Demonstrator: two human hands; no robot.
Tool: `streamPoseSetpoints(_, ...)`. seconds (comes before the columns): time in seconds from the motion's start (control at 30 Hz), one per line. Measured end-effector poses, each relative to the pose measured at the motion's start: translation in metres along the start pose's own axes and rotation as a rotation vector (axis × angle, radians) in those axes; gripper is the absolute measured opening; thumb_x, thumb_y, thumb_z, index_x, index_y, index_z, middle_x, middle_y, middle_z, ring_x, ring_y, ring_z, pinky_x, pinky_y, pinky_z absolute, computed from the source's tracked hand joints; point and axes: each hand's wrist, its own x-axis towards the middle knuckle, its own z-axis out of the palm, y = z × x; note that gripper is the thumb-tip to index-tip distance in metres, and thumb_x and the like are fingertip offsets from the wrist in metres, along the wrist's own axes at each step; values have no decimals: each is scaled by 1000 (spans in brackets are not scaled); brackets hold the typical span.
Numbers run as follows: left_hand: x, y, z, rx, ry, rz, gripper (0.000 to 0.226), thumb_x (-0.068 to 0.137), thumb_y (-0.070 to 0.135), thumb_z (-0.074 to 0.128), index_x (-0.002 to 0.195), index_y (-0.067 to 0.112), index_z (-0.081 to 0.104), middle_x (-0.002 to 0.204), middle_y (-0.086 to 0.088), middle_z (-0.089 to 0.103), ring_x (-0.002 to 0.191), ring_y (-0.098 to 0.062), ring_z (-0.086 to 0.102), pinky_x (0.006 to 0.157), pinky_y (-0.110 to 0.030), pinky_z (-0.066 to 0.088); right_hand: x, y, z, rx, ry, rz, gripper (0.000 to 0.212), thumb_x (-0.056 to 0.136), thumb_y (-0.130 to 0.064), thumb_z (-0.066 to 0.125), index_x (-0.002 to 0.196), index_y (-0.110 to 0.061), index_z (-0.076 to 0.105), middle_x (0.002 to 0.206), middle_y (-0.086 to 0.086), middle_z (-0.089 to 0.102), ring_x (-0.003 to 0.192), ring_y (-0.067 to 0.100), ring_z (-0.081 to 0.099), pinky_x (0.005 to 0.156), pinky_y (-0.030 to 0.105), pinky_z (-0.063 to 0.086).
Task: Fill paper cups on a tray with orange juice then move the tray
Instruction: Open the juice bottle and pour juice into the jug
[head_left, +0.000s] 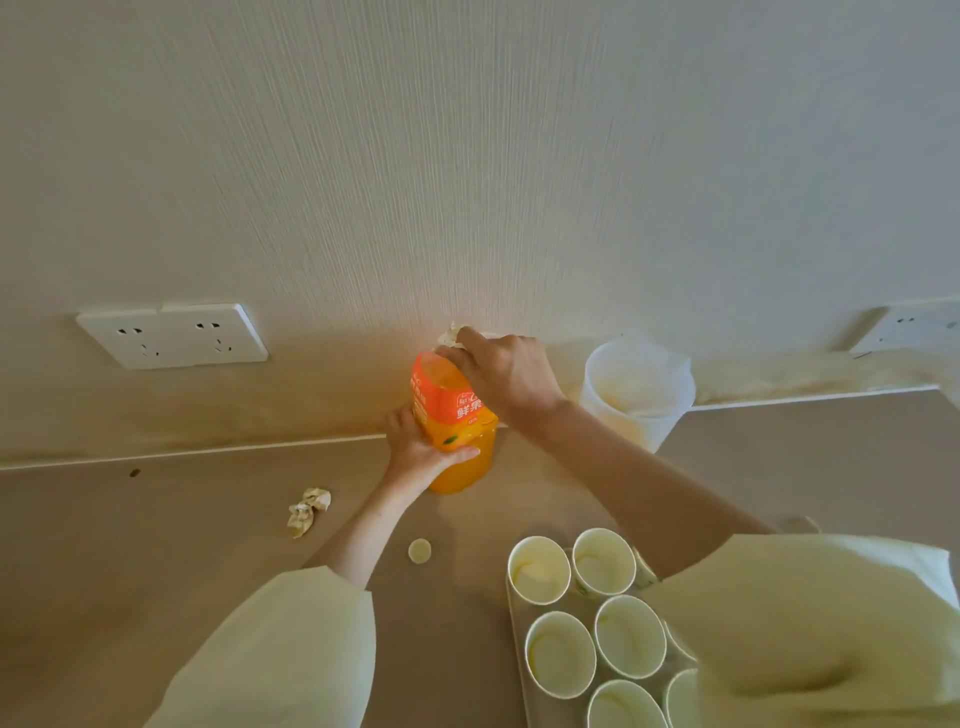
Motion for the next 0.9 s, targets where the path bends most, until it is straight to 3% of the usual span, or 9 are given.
streamPoseSetpoints(0.2, -5, 16, 17, -156, -36, 7, 101, 47, 27, 95, 124, 17, 31, 120, 1, 45, 109, -15, 50, 88, -30, 44, -4, 19, -14, 25, 60, 112, 40, 89, -39, 48, 70, -6, 60, 37, 5, 42, 31, 32, 40, 41, 19, 25)
streamPoseSetpoints(0.27, -9, 22, 24, -159, 2, 18, 97, 44, 37, 90, 120, 18, 33, 117, 0, 51, 103, -14, 55, 84, -30, 48, -6, 25, -15, 35, 51, 170, 42, 90, -41, 47, 71, -6, 59, 38, 4, 44, 32, 32, 40, 40, 20, 29)
streamPoseSetpoints(0.37, -15, 28, 33, -138, 65, 24, 95, 38, 51, 81, 115, 22, 36, 112, 0, 55, 97, -11, 58, 74, -21, 48, -4, 33, -18, 52, 71, 234, 41, 90, -40, 53, 64, -9, 50, 40, -1, 30, 33, 29, 28, 42, 22, 26)
streamPoseSetpoints(0.5, -15, 31, 36, -68, 76, 56, 95, 39, 54, 79, 119, 25, 37, 115, 1, 55, 99, -14, 59, 77, -32, 54, 3, 43, -27, 65, 62, 211, 39, 86, -29, 62, 62, -18, 33, 45, -7, 25, 35, 20, 23, 43, 22, 23)
streamPoseSetpoints(0.6, -15, 36, 32, 22, 56, 66, 95, 40, 59, 76, 119, 22, 39, 114, 0, 56, 99, -17, 60, 79, -41, 56, 10, 53, -35, 87, 38, 182, 36, 86, -28, 62, 59, -11, 45, 44, -5, 31, 33, 17, 28, 42, 21, 24)
streamPoseSetpoints(0.73, -23, 56, 26, 3, 49, 92, 98, 40, 63, 75, 120, 21, 39, 114, 2, 54, 98, -14, 57, 75, -31, 52, 23, 54, -50, 115, 70, 170, 32, 86, -28, 62, 66, -3, 57, 42, -2, 38, 31, 16, 31, 40, 16, 19)
streamPoseSetpoints(0.83, -29, 74, 21, -20, 12, 92, 93, 45, 53, 81, 121, 24, 37, 113, 3, 54, 98, -13, 57, 69, -21, 47, 32, 54, -58, 138, 99, 216, 35, 89, -33, 56, 71, -2, 59, 43, 4, 49, 31, 21, 43, 36, 24, 32)
streamPoseSetpoints(0.9, -34, 86, 19, -48, -1, 94, 87, 48, 44, 81, 121, 24, 37, 111, 3, 55, 96, -13, 57, 71, -22, 48, 40, 56, -64, 150, 108, 223, 38, 90, -35, 54, 71, -2, 58, 44, 6, 51, 32, 24, 46, 37, 28, 36)
